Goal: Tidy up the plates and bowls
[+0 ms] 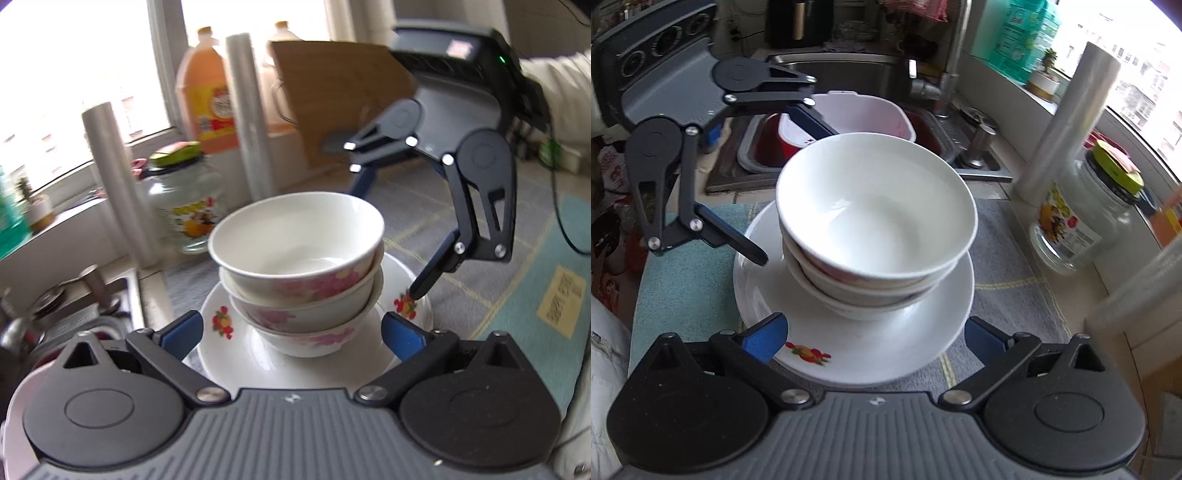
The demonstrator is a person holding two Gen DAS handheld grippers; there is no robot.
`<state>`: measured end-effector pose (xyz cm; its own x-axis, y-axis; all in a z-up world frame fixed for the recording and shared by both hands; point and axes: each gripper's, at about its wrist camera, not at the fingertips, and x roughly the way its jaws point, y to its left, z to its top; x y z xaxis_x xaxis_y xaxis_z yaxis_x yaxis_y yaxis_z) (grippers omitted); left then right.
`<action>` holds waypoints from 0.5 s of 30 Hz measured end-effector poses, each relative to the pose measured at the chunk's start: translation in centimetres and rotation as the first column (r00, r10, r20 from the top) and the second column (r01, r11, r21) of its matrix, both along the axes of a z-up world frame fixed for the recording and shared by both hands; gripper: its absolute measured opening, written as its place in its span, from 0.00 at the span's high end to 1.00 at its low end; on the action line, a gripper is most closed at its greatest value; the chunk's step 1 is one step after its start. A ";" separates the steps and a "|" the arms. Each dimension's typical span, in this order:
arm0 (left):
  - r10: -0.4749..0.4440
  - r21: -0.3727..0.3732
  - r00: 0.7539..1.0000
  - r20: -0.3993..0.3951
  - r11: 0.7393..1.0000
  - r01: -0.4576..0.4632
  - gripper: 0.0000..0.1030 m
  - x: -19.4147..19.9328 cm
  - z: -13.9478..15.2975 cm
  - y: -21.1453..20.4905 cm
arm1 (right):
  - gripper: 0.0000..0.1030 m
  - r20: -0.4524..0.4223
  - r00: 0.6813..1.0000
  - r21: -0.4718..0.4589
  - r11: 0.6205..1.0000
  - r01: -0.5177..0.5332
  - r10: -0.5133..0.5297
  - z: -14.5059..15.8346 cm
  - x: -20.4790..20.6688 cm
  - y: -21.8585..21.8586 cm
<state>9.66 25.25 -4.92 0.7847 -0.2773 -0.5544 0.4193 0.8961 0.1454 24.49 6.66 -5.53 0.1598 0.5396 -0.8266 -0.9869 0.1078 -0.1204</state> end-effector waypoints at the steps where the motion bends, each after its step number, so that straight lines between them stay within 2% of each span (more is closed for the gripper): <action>1: 0.041 -0.012 0.999 0.007 0.999 -0.041 0.01 -0.6 0.2 -0.1 | 0.00 0.004 0.999 0.004 0.999 0.042 -0.042 0.1 -0.2 -0.4; 4: 0.154 -0.066 0.988 -0.012 0.986 -0.154 0.01 -2.2 0.6 -0.3 | 0.00 -0.003 0.980 0.043 0.979 0.200 -0.200 0.8 -0.9 -2.1; 7: 0.272 -0.127 0.959 -0.077 0.952 -0.280 0.01 -3.3 0.9 -1.0 | 0.00 -0.047 0.922 0.109 0.915 0.388 -0.385 1.4 -1.9 -3.8; 10: 0.447 -0.130 0.887 -0.113 0.879 -0.459 0.01 -4.4 1.6 -2.6 | 0.00 -0.119 0.819 0.140 0.807 0.574 -0.562 1.6 -3.0 -5.7; 13: 0.574 -0.164 0.800 -0.177 0.784 -0.599 0.01 -5.5 2.7 -3.7 | 0.00 -0.181 0.728 0.146 0.714 0.685 -0.661 1.4 -4.6 -7.0; 15: 0.626 -0.184 0.750 -0.214 0.728 -0.661 0.01 -6.5 3.5 -4.4 | 0.00 -0.202 0.679 0.132 0.667 0.733 -0.706 1.4 -5.8 -7.5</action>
<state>3.16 20.83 -1.44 0.7490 0.1345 -0.6488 -0.2719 0.9553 -0.1158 18.71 -0.86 -4.11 0.4698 0.4438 -0.7631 -0.5962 0.7970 0.0965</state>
